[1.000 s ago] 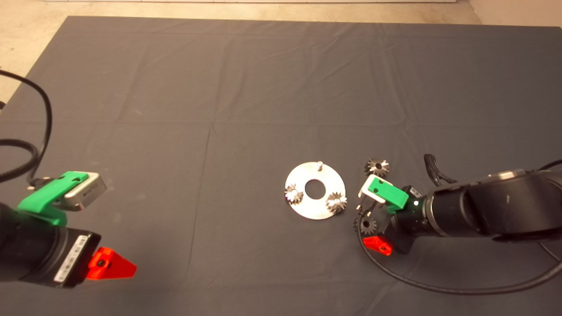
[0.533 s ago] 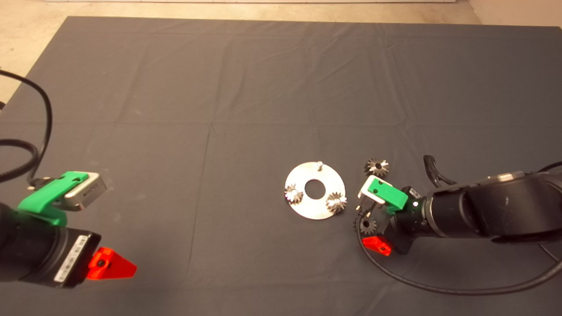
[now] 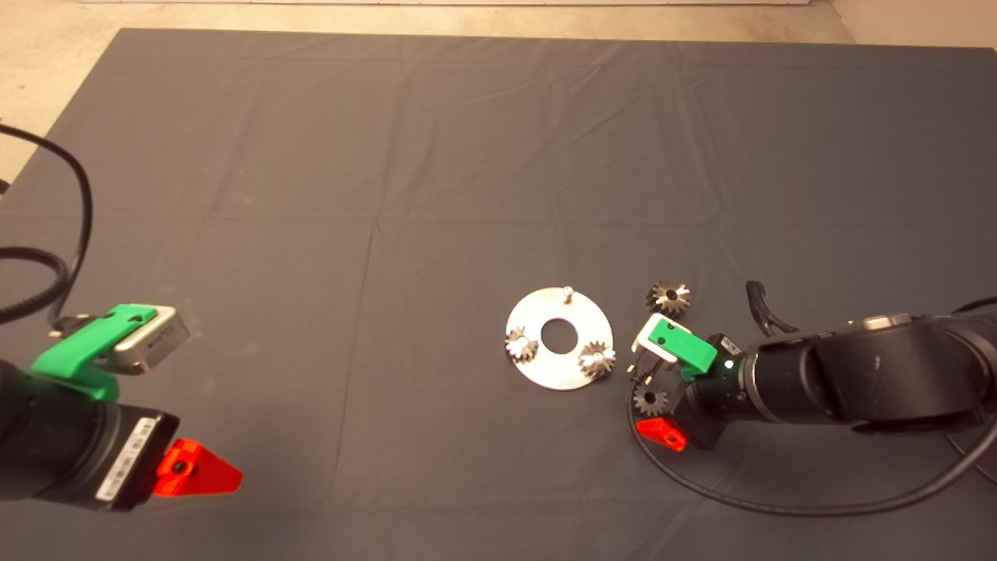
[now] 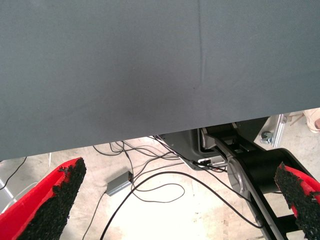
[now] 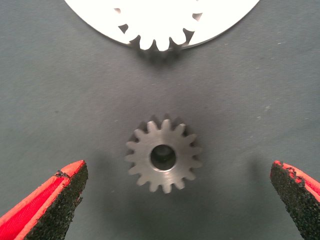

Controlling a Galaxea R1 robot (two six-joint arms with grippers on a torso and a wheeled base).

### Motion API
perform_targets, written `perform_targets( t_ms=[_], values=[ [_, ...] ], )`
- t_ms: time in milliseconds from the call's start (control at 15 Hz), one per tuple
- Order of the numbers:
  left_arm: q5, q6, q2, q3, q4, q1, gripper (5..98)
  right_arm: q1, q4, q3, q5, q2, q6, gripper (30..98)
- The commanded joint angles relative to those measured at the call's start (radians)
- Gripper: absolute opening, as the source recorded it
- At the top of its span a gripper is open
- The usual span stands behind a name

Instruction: Remove an incorrectly installed larger gear and replace it with the correct smaller gear

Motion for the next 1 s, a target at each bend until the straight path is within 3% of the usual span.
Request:
perform_targets(
  t_ms=[0,400,533,933],
  values=[
    [0.007,0.002,-0.002,0.016,-0.017,-0.008,97.7,0.002,-0.04,-0.009,0.0,0.0,-0.008,96.8],
    [0.007,0.001,-0.003,0.016,-0.017,-0.008,97.7,-0.013,-0.056,-0.011,0.0,0.008,-0.008,96.4],
    [0.007,0.001,-0.003,0.016,-0.017,-0.008,97.7,-0.013,-0.056,-0.012,0.0,0.008,-0.014,91.3],
    [0.007,0.002,-0.003,0.016,-0.017,-0.007,97.7,-0.021,-0.056,-0.012,0.001,0.022,-0.037,85.6]
  ],
)
